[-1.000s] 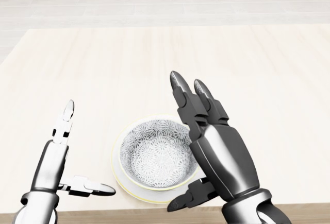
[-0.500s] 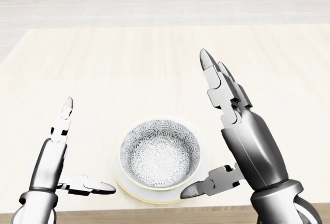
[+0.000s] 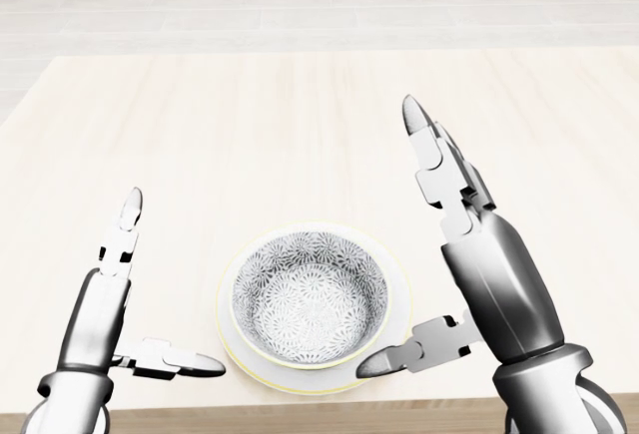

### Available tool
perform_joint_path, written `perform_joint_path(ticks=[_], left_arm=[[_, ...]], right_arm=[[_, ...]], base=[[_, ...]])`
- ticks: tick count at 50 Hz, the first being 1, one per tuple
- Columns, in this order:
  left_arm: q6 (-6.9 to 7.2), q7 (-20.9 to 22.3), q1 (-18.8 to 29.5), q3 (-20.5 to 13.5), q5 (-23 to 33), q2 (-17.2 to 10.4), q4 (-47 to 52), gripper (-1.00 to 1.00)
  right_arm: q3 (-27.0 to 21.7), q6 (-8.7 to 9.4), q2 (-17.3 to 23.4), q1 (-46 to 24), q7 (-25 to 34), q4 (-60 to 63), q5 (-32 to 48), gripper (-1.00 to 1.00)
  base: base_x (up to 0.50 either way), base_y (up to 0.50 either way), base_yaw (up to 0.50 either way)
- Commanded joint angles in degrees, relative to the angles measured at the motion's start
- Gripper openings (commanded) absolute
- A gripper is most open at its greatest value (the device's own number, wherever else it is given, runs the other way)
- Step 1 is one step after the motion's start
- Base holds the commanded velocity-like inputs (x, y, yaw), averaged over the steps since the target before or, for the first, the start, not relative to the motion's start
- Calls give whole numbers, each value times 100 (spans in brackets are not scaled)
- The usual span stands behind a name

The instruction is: Put the bowl on the plate.

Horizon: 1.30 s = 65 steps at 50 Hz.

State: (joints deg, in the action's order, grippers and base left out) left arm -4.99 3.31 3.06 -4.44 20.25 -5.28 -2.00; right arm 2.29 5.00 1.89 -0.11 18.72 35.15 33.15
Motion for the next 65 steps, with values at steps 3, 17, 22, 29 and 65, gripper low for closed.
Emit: perform_joint_path(ticks=[3, 17, 22, 29, 65], left_arm=[[-1, 7, -46, -2, -13, 9, 43, 100], [-1, 42, -101, 1, -39, 23, 117, 100], [-1, 16, -85, 14, -29, 25, 30, 100], [-1, 44, -108, 9, -46, 26, 85, 100], [-1, 101, -153, 55, -34, 58, 195, 100]], right_arm=[[-82, 0, 33, 54, -104, -180, -164, 100], [-247, 0, 55, -23, -203, -446, -385, 100], [-310, 0, 82, -71, -280, -662, -470, 100], [-435, 0, 135, -229, -368, -1020, -619, 100], [-430, 0, 215, -363, -536, -1452, -760, 100]], base=[[0, 0, 0], [0, 0, 0], [0, 0, 0], [0, 0, 0], [0, 0, 0]])
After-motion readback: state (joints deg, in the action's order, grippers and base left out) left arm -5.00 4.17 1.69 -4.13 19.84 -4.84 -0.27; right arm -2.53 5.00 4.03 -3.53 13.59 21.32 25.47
